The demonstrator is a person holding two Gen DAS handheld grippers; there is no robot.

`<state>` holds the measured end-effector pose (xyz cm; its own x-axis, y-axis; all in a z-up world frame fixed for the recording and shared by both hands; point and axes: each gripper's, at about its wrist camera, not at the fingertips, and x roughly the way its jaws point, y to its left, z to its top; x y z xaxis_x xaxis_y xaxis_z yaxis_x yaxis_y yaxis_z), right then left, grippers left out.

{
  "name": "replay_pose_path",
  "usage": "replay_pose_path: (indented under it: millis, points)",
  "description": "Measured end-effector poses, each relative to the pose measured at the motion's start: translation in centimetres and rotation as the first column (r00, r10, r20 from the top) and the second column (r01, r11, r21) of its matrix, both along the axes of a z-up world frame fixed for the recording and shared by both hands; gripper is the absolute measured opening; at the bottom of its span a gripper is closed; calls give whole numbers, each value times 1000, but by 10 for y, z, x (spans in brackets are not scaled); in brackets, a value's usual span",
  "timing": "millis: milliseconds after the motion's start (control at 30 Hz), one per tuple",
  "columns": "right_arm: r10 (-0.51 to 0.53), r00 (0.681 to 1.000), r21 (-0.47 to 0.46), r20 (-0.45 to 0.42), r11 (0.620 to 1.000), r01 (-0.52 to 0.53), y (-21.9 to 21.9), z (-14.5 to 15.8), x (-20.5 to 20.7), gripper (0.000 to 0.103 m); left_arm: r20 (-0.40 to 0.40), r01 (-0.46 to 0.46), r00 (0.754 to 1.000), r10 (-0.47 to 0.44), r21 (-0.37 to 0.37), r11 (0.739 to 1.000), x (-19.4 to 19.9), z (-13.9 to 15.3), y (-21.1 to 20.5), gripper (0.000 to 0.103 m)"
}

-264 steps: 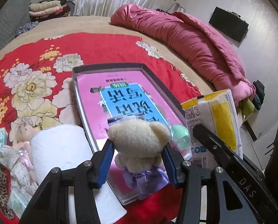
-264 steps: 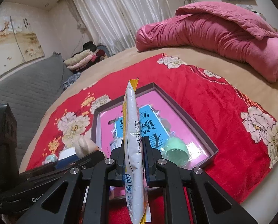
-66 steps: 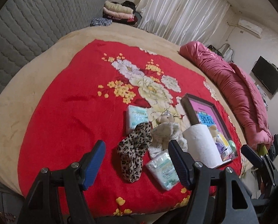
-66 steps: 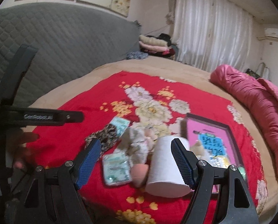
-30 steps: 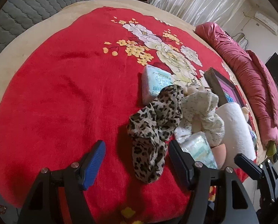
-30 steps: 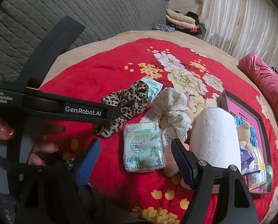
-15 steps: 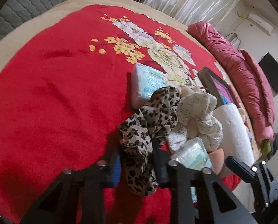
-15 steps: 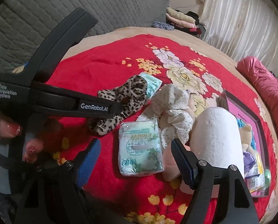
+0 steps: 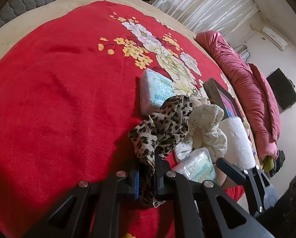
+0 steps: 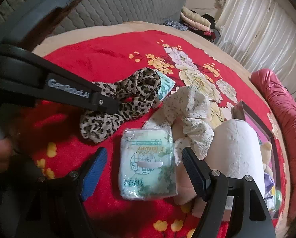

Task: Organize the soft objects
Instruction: 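Grasp the leopard-print scarf with the left tool while the right tool grasps the green wipes packet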

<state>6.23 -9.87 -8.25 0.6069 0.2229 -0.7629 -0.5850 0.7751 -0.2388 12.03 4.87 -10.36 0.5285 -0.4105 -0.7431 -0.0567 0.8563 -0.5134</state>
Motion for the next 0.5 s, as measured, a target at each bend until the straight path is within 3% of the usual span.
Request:
replay_pose_path:
  millis: [200, 267, 333, 500]
  points:
    - [21, 1000, -53, 14, 998, -20, 7, -11, 15, 79, 1, 7, 1000, -7, 2, 1000, -1, -1, 0, 10]
    - [21, 1000, -54, 2, 998, -21, 7, -15, 20, 70, -1, 7, 1000, -7, 6, 1000, 0, -2, -1, 10]
    - [28, 1000, -50, 1, 998, -28, 7, -16, 20, 56, -1, 7, 1000, -7, 6, 1000, 0, -2, -1, 9]
    - [43, 999, -43, -6, 998, -43, 6, -17, 19, 53, 0, 10, 1000, -10, 10, 1000, 0, -2, -2, 10]
